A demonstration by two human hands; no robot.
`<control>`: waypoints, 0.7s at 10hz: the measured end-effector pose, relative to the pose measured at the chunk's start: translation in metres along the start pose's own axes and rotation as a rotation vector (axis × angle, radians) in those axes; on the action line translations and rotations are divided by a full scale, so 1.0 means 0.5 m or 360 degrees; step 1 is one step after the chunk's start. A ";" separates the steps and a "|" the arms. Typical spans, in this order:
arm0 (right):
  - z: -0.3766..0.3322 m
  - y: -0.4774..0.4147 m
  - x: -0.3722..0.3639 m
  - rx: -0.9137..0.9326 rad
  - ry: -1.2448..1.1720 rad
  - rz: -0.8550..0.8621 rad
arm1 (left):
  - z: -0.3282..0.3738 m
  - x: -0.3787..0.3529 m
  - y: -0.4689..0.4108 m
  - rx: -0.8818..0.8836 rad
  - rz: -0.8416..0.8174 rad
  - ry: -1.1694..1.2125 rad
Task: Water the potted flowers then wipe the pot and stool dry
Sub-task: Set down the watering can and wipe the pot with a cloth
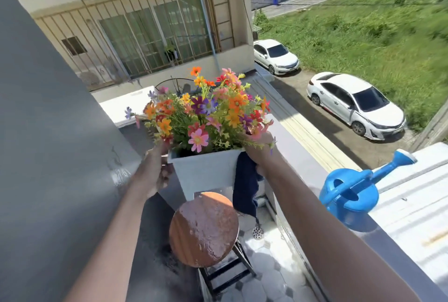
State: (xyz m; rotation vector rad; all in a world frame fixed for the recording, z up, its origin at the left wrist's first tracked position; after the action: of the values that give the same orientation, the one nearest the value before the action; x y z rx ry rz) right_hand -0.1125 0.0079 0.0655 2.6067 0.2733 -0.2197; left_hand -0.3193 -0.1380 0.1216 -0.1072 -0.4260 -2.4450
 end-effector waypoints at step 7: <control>0.018 0.141 -0.082 0.0706 0.0334 0.0096 | -0.055 -0.104 0.036 0.0157 0.0365 -0.0123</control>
State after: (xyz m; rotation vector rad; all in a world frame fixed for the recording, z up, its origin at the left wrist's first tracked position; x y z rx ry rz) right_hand -0.1368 -0.0628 0.0991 3.0790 0.2395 0.0209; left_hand -0.2664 -0.1296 0.0912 -0.1982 -0.5373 -2.1961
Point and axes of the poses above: each hand's wrist, its own y-axis away from the middle knuckle, its own x-axis out of the back of the hand, z = x × y, the point moved 5 cm from there along -y, towards the middle knuckle, and after that the axes turned 2 degrees about -x, right-handed, at the moved point
